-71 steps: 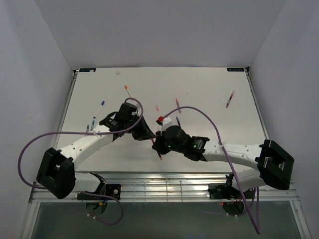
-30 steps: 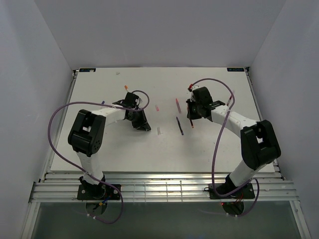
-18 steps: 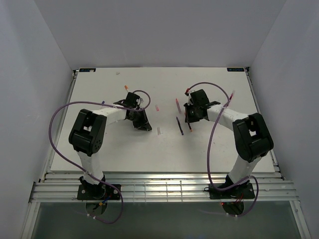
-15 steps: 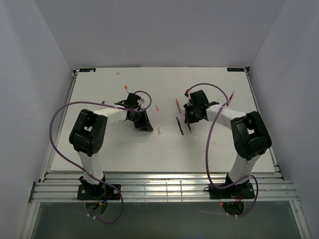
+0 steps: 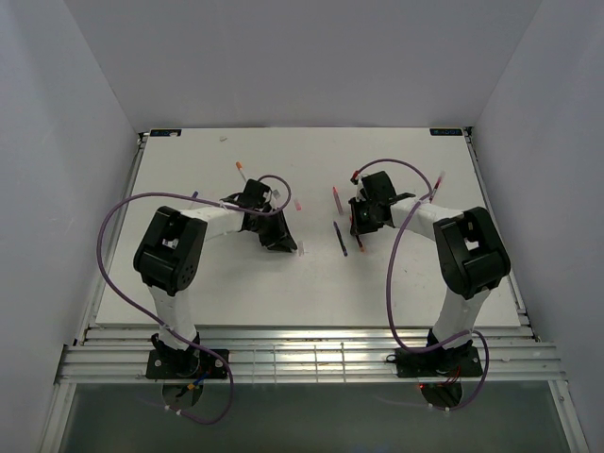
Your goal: Open the pen caps
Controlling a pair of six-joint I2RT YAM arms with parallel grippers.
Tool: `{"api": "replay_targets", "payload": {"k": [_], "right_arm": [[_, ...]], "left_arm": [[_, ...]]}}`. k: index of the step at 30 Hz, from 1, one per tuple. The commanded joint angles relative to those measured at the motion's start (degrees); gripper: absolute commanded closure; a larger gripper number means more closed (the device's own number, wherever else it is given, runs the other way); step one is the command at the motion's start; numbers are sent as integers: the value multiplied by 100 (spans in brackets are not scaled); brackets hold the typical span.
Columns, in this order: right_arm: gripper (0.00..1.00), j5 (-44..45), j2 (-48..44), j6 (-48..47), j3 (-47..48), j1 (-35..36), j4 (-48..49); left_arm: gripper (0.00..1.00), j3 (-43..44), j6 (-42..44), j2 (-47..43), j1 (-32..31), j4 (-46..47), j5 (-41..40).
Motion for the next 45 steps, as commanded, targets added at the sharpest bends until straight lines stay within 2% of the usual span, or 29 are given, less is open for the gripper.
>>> {"api": "replay_targets", "payload": {"k": [1,5,15,25,26,30,36,45], "right_arm": [[92,-120,126,-73,166,-52,219],[92,-173,153,-56,131,-52,263],[92,-436,144,-47,69,-52,324],[92,-700,135,-3,-168,-9,447],[91,-735,92,-3,-203,-8,482],[73,-779,48,15,-265,-8,536],[66,-586,-111,32,-265,-8,439],[64,-226,-681,32,-238,-8,185]], "left_arm": [[66,-130,20,101,-98,35,-13],[59,-165,12,127,-98,35,-39],[57,-420,-15,-40,-98,70,-233],[52,-965,-6,-1014,-89,44,-768],[51,-1026,3,-1076,-89,44,-804],[50,-1123,29,-1253,-89,9,-848],[49,-1237,38,-1341,-89,44,-892],[48,-1352,12,-1499,-89,140,-787]]}}
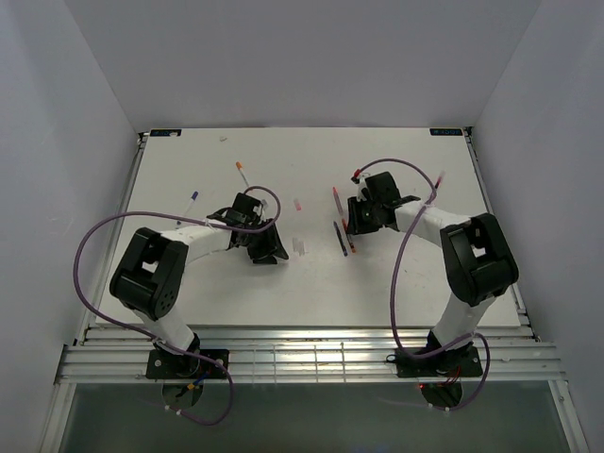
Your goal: Open the pen caps
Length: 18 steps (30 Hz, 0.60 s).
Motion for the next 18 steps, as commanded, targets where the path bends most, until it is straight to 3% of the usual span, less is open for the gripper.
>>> {"api": "replay_targets", "payload": {"k": [1,9,18], "right_arm": [[64,249,-696,8,2,11,-183],[40,873,-1498,17,484,-426,-780],[37,952,-621,429,1495,-2473,-1176]], "left_arm": [[48,-152,68,-371,-21,-30,-116],[47,-266,-2,-933,-30,75,69],[44,-609,-652,-1732,-188,813,921]]}}
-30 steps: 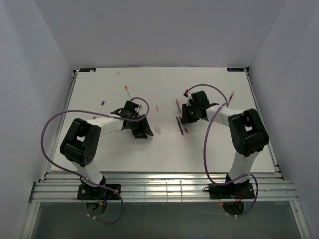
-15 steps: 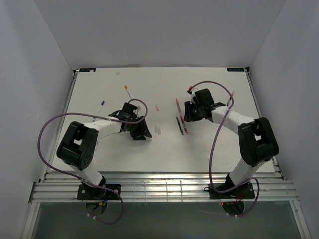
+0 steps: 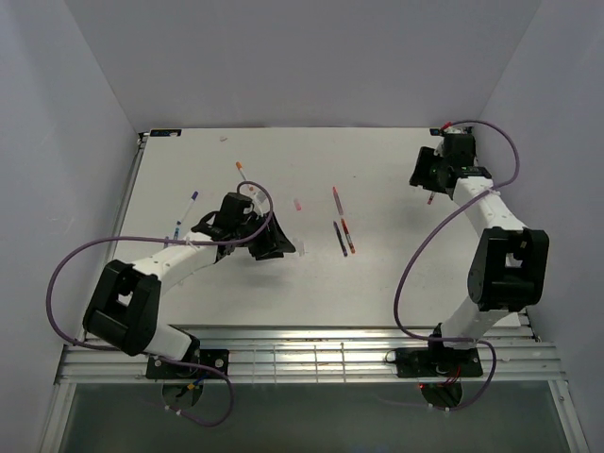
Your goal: Open the pen caps
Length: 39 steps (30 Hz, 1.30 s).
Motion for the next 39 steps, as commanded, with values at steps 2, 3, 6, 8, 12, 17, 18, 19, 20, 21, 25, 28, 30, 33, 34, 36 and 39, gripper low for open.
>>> {"api": "replay_targets", "payload": {"k": [2,3,6,8,12,17,18,19,20,21,25,28,30,33,34,36,39], "right_arm": [[37,126,758,401,658,-710,-315],[37,161,890,420,800,-815,-411],[36,678,1435,490,1354,-878,-640],[36,689,1787,508,1539,-904,-632],[36,609,2402,560,2092,-922,-615],[37,741,3062,622,2515,-922,-615],[37,750,3106,622,2541,-922,-588],[37,767,3185,622,2585,-922,-545],[37,846,3238,622,2603,-922,-544],[37,873,3264,622,2612,-922,-544],[39,935,3440,605,2621,-922,-474],[46,943,3572,604,2673,-913,-491],[53,961,3607,613,2639,-913,-491],[69,1031,3634,605,2577,-896,-518],[74,1057,3643,613,2577,-887,-535],[85,1101,3704,578,2647,-861,-553],[92,1172,3836,517,2971,-799,-807]], "left_arm": [[44,-108,-287,-556,-254,403,425],[43,-126,-305,-696,-280,385,425],[43,-196,-401,-872,-316,403,425],[43,-240,-428,-987,-360,429,408],[43,-310,-446,-996,-369,499,452],[43,-284,-323,-768,-377,456,548],[43,-293,-323,-750,-377,438,557],[43,-302,-314,-741,-377,438,566],[43,-310,-279,-732,-377,438,557],[43,-310,-261,-715,-377,429,557],[43,-258,-164,-645,-377,333,566],[43,-249,-120,-609,-377,271,575],[43,-240,-94,-609,-377,218,583],[43,-240,-59,-688,-377,131,575],[43,-249,-33,-714,-377,104,540],[43,-258,-15,-794,-377,34,513],[43,-258,11,-864,-377,-80,495]]}}
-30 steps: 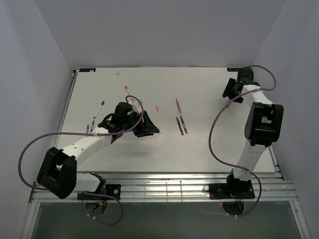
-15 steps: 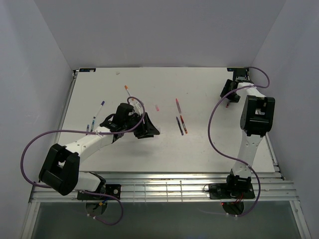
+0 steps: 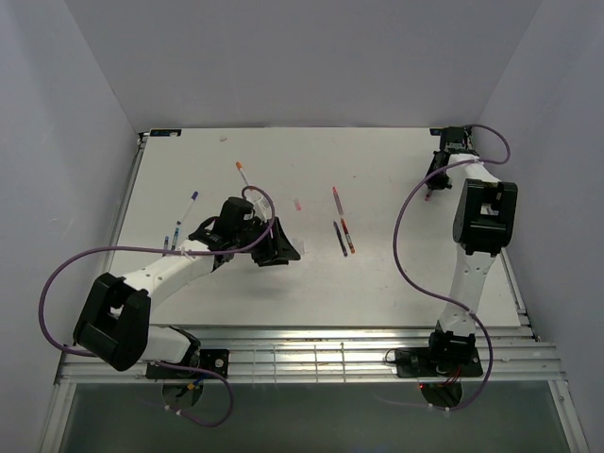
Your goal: Open the pen caps
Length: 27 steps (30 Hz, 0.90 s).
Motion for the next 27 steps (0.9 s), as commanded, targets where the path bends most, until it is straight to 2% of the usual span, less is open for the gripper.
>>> {"api": "replay_targets", "payload": {"k": [1,4,7,10,12,13,14,17,23,27], "right_arm": [[92,127,395,-58,615,130,-324],[92,-31,362,-85,1134,279,-650],[92,-276,-277,-111,944,517,-572],[92,-786,-1324,12,-205,999,-46],[92,-919,-2104,82,-1303,1377,210],[92,-1276,-2326,73,-1664,1526,489],[92,-1366,-2555,91,-2320,1815,605],[92,-1499,-3320,47,-3350,2465,870],[92,-1490,-4779,126,-4549,3775,949],[92,-1929,-5569,381,-5165,4269,1212]], "left_arm": [[43,9,130,-254,-23,-192,32],[43,-9,86,-421,-23,-315,23],[42,-53,7,-649,-23,-394,-20],[42,-96,-81,-807,-23,-456,-82],[42,-158,-195,-869,-23,-386,-117],[42,-236,-239,-939,-23,-333,-109],[42,-281,-274,-957,-15,-228,-126],[42,-404,-476,-1001,-23,18,-108],[36,-501,-784,-958,-32,414,-117],[34,-641,-1039,-879,-41,668,-109]]}}
